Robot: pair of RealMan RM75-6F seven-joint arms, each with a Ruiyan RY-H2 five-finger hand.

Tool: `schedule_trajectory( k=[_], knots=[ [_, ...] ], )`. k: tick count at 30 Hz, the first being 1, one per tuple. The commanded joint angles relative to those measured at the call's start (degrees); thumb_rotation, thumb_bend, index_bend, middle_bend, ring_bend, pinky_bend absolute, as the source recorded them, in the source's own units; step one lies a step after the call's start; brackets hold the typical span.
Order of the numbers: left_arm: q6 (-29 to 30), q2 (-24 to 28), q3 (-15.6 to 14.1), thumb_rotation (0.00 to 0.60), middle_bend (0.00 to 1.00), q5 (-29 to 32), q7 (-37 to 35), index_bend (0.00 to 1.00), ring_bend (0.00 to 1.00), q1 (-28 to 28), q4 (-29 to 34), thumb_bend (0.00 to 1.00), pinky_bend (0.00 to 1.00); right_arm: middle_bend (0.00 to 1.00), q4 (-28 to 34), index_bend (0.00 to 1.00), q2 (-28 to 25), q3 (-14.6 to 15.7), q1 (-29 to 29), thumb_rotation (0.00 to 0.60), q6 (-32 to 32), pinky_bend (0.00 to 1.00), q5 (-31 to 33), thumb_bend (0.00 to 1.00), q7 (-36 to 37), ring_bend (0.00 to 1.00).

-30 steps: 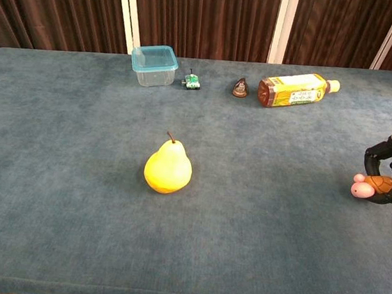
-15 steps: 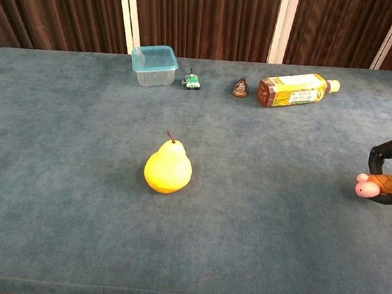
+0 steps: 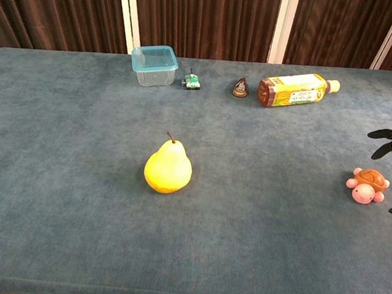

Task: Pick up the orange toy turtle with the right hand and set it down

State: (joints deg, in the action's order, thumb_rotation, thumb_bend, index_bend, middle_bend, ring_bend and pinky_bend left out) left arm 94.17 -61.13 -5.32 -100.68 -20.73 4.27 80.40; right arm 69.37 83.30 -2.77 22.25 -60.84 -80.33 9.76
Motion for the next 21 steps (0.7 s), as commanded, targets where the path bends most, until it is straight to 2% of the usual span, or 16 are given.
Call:
schedule_trajectory(
  k=[1,3,5,8,11,14,17,21],
  knots=[
    [0.0,0.0,0.0,0.6,0.1,0.0,0.1,0.2,0.16,0.0,0.2,0.53,0.36,0.29,7.1,0.0,-4.4,0.3,-2.4,0.6,-4.6,0.99,-0.7,0.06,-2.8,0.89],
    [-0.2,0.0,0.1,0.6,0.1,0.1,0.3,0.2,0.16,0.1,0.3,0.53,0.36,0.28,11.3,0.0,-6.4,0.1,-4.5,0.6,-9.4,0.94,-1.7,0.06,-3.5,0.77],
    [-0.1,0.0,0.1,0.6,0.1,0.1,0.3,0.2,0.16,0.0,0.1,0.53,0.36,0.28,14.7,0.05,-7.7,0.0,-6.6,0.6,-14.7,0.85,-3.3,0.06,-4.2,0.57],
    [-0.2,-0.1,0.0,0.6,0.1,0.1,0.8,0.2,0.16,-0.1,0.2,0.53,0.37,0.26,19.0,0.12,-10.3,1.2,-10.5,0.6,-22.6,0.72,-6.8,0.06,-8.0,0.4],
    [-0.3,-0.1,0.0,0.6,0.1,0.3,1.4,0.2,0.16,-0.1,0.6,0.52,0.37,0.22,24.1,0.11,-13.4,2.9,-14.4,0.6,-28.6,0.53,-9.0,0.06,-13.3,0.24],
    [-0.4,-0.3,0.2,0.6,0.1,0.5,2.4,0.2,0.16,-0.2,0.9,0.52,0.37,0.14,26.7,0.07,-15.5,4.4,-18.2,0.6,-34.4,0.24,-11.5,0.06,-15.6,0.12],
    [-0.4,-0.5,0.4,0.6,0.1,0.7,3.3,0.2,0.16,-0.3,1.3,0.53,0.37,0.06,27.3,0.01,-16.3,4.9,-21.3,0.6,-37.7,0.11,-11.0,0.06,-17.2,0.02],
    [0.0,-1.1,0.9,0.6,0.1,1.3,4.9,0.2,0.16,-0.6,1.7,0.52,0.37,0.0,26.9,0.0,-16.7,4.7,-23.7,0.6,-38.5,0.05,-8.5,0.06,-16.6,0.0]
  ],
)
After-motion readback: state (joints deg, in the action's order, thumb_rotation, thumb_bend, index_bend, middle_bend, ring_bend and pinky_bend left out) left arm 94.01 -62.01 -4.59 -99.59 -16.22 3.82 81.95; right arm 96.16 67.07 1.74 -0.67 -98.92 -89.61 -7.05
